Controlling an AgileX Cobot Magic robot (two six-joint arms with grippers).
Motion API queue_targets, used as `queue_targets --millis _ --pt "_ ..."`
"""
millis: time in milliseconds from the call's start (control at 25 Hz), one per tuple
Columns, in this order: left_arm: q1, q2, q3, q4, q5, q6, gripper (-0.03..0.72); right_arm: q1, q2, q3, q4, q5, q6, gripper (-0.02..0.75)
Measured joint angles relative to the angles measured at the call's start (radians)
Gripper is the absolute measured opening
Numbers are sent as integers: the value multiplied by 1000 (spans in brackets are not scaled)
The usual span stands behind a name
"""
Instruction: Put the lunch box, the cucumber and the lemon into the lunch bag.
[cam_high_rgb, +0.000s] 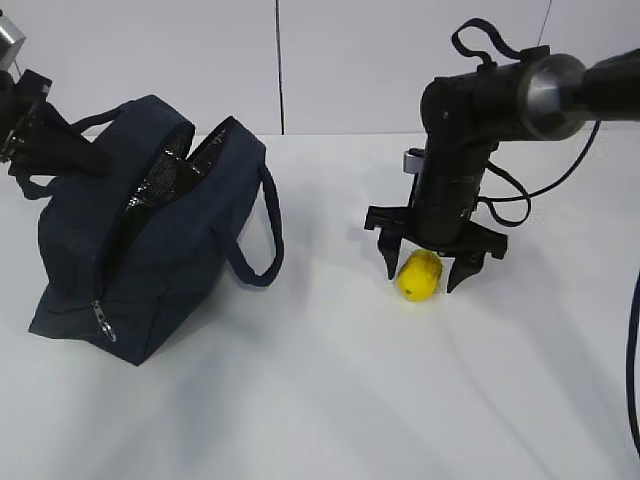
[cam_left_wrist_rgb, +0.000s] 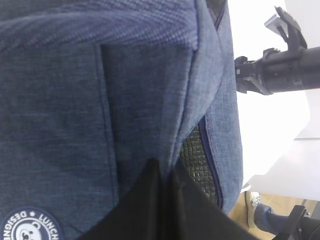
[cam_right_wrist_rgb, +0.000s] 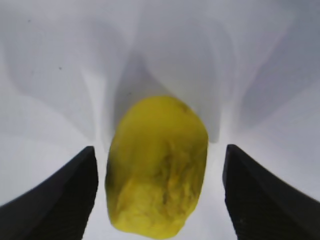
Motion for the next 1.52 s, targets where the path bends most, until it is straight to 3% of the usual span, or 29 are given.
queue_targets --millis 520,760,960,1320,1520 --pt "0 0 0 22 -6 0 -9 0 31 0 32 -17 -2 571" --pt "0 0 0 24 -6 0 -9 0 33 0 34 -17 -2 426" --pt "0 0 0 24 -6 0 -9 0 33 0 41 -17 -4 377" --pt "0 0 0 89 -72 -17 -9 0 40 -92 200 176 -250 369" --pt "0 0 0 108 -56 -22 -9 10 41 -223 321 203 -407 368"
